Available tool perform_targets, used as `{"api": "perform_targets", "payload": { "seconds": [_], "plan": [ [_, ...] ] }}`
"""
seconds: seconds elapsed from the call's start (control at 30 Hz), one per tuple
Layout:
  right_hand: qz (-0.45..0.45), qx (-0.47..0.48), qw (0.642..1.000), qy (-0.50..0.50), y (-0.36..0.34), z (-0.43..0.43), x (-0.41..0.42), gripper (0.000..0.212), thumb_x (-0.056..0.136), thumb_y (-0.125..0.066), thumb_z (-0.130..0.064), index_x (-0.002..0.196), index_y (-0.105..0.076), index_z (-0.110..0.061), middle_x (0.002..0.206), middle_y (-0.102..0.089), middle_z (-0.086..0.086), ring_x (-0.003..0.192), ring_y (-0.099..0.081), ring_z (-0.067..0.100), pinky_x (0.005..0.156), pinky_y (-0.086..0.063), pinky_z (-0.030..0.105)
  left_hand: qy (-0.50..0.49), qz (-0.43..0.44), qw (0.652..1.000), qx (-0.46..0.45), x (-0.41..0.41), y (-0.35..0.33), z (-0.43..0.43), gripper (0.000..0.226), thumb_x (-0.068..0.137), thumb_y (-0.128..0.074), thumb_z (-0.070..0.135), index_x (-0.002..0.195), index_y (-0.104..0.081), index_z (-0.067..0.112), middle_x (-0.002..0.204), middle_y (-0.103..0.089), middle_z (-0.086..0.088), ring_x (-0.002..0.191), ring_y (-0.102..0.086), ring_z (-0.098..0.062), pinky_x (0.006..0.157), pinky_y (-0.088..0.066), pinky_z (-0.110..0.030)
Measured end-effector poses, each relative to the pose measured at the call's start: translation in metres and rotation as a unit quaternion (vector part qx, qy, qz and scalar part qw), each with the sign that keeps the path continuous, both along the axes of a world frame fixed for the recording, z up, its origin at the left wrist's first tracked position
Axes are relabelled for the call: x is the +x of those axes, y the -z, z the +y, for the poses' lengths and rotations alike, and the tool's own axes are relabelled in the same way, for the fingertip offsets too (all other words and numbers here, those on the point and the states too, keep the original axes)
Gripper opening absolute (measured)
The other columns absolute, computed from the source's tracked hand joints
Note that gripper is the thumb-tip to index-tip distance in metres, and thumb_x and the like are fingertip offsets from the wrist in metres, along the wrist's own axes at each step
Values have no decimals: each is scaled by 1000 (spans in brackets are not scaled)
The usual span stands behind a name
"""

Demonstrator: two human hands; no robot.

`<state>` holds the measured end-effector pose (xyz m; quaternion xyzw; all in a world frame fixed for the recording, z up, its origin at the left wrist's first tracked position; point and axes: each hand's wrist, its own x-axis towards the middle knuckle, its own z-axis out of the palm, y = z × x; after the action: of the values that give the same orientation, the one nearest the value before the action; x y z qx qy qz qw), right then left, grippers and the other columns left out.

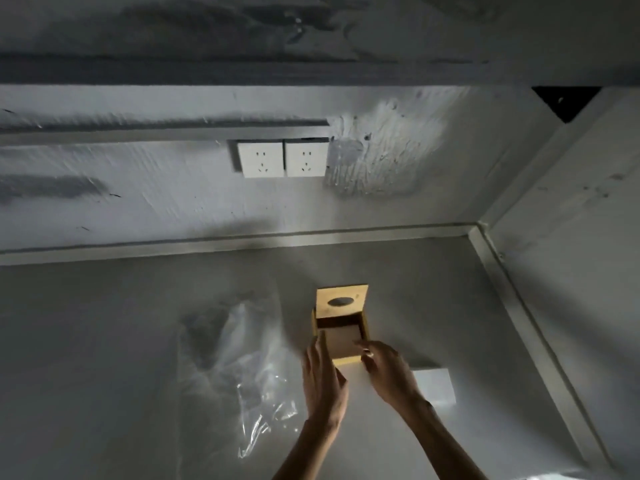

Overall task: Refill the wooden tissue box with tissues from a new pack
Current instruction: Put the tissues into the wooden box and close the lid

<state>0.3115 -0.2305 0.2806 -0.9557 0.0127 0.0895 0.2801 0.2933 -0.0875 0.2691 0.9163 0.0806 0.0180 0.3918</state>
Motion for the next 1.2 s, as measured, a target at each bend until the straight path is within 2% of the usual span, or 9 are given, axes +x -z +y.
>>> {"api": "perform_targets", "payload": {
  "seconds": [0.2, 0.33, 0.43, 0.53, 0.63, 0.73, 0.83, 1.03, 1.2],
  "plan": [
    [48, -11, 971, 232, 6, -119, -48, 25, 90, -61, -14, 113, -69, -20, 117, -70, 6, 105, -66, 29, 77, -49, 32, 148, 50, 988, 9, -44, 13, -74, 33, 89, -46, 10, 115, -59, 25, 116, -65, 5, 108, -59, -12, 91, -47, -24],
    [194, 51, 950, 238, 41, -170, -39, 50, 89, -66, -22, 133, -52, -3, 134, -58, 18, 123, -54, 31, 100, -42, 34, 111, 225, 965, -72, -32, 35, -119, 26, 96, -46, 21, 119, -56, 13, 111, -65, -4, 104, -60, -18, 92, -48, -29],
    [257, 125, 931, 226, 57, -183, -31, 56, 84, -72, -15, 132, -50, 5, 130, -58, 19, 117, -57, 29, 95, -44, 31, 80, 264, 954, -120, -22, 44, -143, 34, 88, -56, 18, 121, -50, 11, 112, -58, -2, 104, -57, -20, 91, -48, -33],
    [238, 216, 915, 244, 62, -190, -18, 26, 74, -76, 6, 98, -65, 2, 108, -65, 22, 98, -62, 28, 86, -49, 39, 43, 292, 942, -161, -6, 60, -157, 60, 76, -65, 11, 131, -42, 14, 128, -51, -2, 112, -54, -24, 91, -50, -33],
    [221, 273, 915, 198, 74, -201, -20, 38, 66, -74, 21, 64, -64, -16, 71, -72, 1, 64, -65, 7, 77, -47, 36, -9, 308, 934, -178, 1, 70, -166, 67, 68, -61, -3, 129, -39, 13, 131, -48, -11, 110, -55, -33, 83, -52, -34],
    [225, 265, 926, 143, 88, -212, -29, 26, 60, -80, -1, 82, -70, -11, 79, -71, 1, 61, -61, 0, 65, -53, 23, 4, 324, 930, -171, -7, 70, -168, 77, 67, -62, -6, 135, -35, 17, 135, -41, 0, 121, -48, -25, 89, -52, -34],
    [211, 278, 929, 119, 114, -227, -41, 47, 45, -79, -21, 90, -68, -11, 85, -73, 5, 73, -68, 15, 71, -59, 44, 27, 337, 924, -178, -19, 67, -168, 88, 61, -68, 0, 138, -34, 23, 138, -37, 4, 123, -45, -20, 83, -54, -29],
    [109, 236, 962, 81, 63, -223, -76, 52, 67, -69, -12, 104, -51, -43, 102, -62, -10, 93, -60, 10, 75, -53, 25, 63, 274, 955, -96, -47, 47, -174, 51, 62, -63, 15, 113, -55, 13, 108, -38, -2, 100, -50, -22, 76, -49, -22],
    [69, 206, 976, 15, 60, -227, -95, 56, 80, -62, -2, 125, -51, -32, 121, -49, -13, 112, -49, 7, 91, -49, 21, 107, 167, 979, -51, -71, 45, -178, 45, 68, -60, 10, 112, -55, 11, 115, -39, -5, 103, -44, -15, 77, -33, 1]
  ]
}}
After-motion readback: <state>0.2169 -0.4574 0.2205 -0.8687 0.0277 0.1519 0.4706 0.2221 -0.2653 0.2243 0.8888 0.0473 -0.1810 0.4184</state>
